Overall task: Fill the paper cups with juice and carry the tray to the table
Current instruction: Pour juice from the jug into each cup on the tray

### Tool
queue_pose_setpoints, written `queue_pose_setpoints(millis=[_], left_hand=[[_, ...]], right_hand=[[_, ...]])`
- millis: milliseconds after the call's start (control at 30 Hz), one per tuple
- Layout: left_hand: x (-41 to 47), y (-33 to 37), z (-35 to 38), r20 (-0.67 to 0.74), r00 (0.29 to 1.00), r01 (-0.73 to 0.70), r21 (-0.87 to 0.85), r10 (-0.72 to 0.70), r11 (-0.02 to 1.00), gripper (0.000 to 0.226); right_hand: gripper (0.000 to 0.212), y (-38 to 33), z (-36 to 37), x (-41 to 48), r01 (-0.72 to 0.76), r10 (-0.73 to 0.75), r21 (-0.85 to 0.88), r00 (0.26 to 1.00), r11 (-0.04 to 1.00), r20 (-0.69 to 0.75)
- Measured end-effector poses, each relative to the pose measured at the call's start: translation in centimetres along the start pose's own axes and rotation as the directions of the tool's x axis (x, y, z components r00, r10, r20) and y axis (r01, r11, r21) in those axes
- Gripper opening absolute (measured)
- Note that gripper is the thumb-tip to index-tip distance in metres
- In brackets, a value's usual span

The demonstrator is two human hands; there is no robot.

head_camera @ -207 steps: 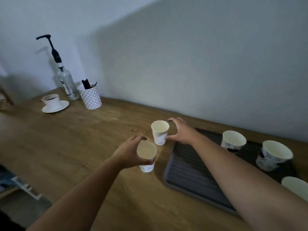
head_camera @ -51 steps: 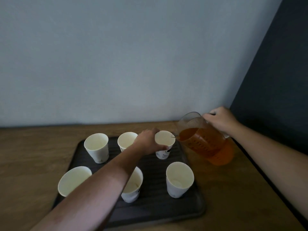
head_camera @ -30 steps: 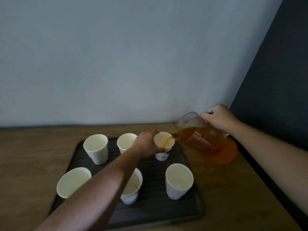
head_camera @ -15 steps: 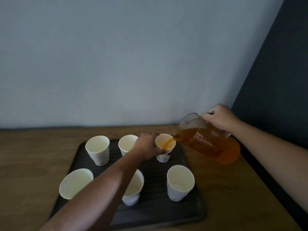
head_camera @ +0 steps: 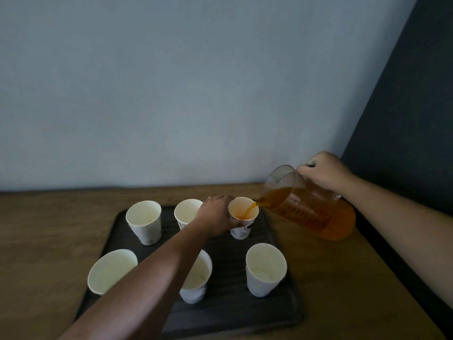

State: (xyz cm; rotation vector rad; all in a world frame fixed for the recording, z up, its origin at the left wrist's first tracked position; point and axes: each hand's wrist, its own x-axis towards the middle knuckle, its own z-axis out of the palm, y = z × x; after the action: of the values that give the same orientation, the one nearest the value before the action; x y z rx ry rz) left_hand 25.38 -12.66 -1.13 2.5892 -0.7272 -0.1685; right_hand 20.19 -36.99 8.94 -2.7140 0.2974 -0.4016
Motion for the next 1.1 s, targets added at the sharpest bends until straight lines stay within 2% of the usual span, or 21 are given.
queue_pose_setpoints(millis=[633, 833, 1100], left_hand=[[-0.38, -0.07, -0.03, -0.004, 1.0, -0.008, 0.009, 0.008, 1.0, 0.072], [-0.46, 0.0, -0.08, 0.0, 1.0, -0.007, -0.003, 0.007, 1.0, 0.071], [-0.41, 0.03, -0.01, -0.006, 1.0, -0.006, 0.014, 0.006, 1.0, 0.072]], right_hand=[[0.044, -0.44, -0.3, 0.27, -0.005, 0.005, -0.008, 1.0, 1.0, 0.026], [0.05, -0.45, -0.45, 0.17, 0.006, -0.006, -0.004, 1.0, 1.0, 0.018], [0.043, -0.4, -0.15, 0.27, -0.007, 0.007, -0.013, 0.999, 1.0, 0.033]])
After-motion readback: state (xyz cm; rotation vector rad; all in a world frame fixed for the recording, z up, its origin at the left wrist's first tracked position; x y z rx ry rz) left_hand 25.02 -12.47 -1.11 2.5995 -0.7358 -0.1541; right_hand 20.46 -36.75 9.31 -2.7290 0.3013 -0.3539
